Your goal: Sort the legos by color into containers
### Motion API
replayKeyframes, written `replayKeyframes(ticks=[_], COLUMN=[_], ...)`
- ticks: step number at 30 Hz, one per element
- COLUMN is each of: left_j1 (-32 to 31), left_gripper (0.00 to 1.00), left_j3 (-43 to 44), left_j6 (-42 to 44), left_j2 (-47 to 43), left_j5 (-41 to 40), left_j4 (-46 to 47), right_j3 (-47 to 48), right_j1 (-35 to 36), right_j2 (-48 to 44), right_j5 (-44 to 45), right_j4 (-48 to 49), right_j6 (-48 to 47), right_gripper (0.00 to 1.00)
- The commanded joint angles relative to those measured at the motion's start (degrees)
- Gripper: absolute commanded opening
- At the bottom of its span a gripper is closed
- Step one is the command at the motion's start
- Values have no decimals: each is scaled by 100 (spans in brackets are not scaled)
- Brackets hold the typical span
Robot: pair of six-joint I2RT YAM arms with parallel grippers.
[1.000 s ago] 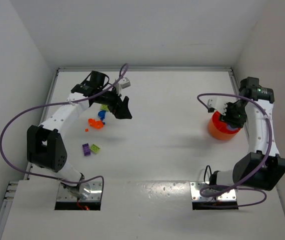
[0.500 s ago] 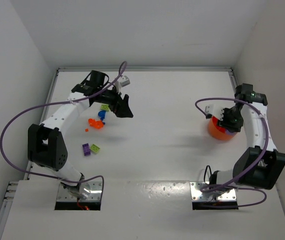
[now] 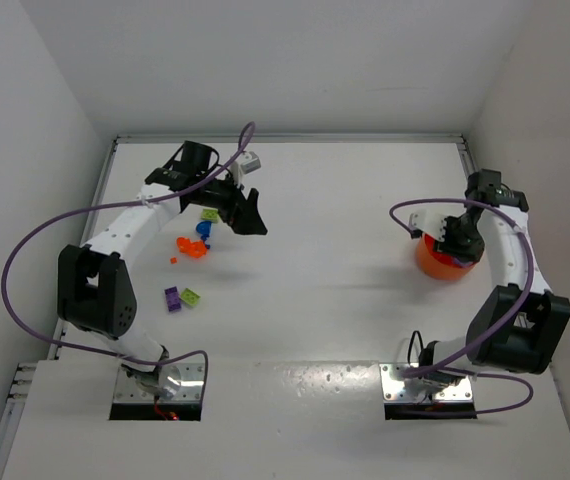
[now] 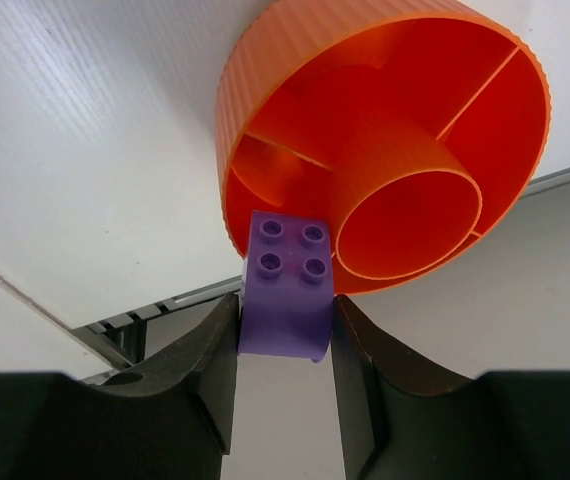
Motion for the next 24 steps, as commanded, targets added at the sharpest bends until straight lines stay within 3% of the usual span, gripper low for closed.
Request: replayKeyframes(ticks=[1, 5, 6, 10, 19, 24], left_j1=[68, 68, 68, 68, 129, 454], left_gripper=[100, 100, 100, 100, 100, 100], left_j3=[-35, -87, -88, -88, -202, -202], left_j6=[-12, -12, -73, -126, -126, 1275], left_j2=[-20, -20, -20, -20, -275, -626], left_j5=[143, 73, 73, 73, -208, -550], left_j4=[151, 204, 265, 327, 327, -1092], right_j3=[-144, -303, -355, -408, 110, 1014], right_j1=[24, 95, 95, 95, 42, 42], right_j2=[0, -175, -237, -474, -642, -283], right_j5=[156, 394, 342, 280, -80, -800], right_j4=[258, 451, 504, 627, 557, -72], right_j6=[-108, -108, -108, -108, 182, 1077], right_gripper=[1, 12, 23, 46, 52, 51])
